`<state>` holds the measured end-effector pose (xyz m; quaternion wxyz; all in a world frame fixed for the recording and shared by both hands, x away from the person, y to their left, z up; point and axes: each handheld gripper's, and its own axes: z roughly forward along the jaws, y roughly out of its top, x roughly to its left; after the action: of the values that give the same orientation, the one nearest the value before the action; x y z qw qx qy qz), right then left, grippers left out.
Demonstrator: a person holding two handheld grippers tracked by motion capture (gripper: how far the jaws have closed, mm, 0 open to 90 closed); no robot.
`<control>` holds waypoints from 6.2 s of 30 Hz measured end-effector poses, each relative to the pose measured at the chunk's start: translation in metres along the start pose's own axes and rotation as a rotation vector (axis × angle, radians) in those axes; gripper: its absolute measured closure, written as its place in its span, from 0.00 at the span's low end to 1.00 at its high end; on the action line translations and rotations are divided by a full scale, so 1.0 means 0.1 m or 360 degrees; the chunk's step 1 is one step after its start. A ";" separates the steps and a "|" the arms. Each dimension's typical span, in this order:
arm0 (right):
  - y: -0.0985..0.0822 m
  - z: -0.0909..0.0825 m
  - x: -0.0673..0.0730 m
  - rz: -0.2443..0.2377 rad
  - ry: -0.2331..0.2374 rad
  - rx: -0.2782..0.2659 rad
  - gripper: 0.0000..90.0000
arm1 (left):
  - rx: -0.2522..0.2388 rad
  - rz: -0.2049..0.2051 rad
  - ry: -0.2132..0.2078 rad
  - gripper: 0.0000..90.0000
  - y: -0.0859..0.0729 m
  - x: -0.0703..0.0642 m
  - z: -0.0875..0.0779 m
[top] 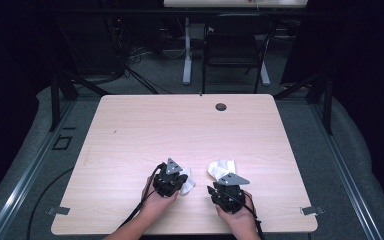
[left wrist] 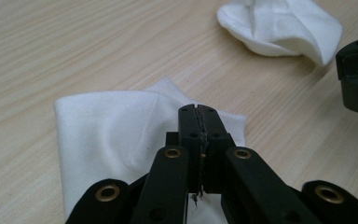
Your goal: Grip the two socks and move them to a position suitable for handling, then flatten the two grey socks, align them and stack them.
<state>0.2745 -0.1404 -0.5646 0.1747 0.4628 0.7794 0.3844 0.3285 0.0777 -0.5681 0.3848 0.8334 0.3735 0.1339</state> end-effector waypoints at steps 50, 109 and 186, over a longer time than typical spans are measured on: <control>0.29 0.58 0.31 -0.0145 0.0140 0.0172 0.94 | 0.0010 -0.0216 0.0220 1.00 -0.33 0.89 -0.58; 0.00 0.17 0.22 -0.0191 0.0189 0.0234 0.91 | 0.0077 -0.0043 -0.0012 0.79 -0.68 0.35 -0.64; 0.36 0.18 -0.34 0.0038 -0.0104 0.0055 0.86 | -0.0054 -0.0090 0.0012 0.61 -0.60 0.51 -0.70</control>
<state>0.3242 -0.1515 -0.5516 0.1874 0.4874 0.7743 0.3575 0.2967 0.1777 -0.5694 0.4012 0.8152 0.3961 0.1325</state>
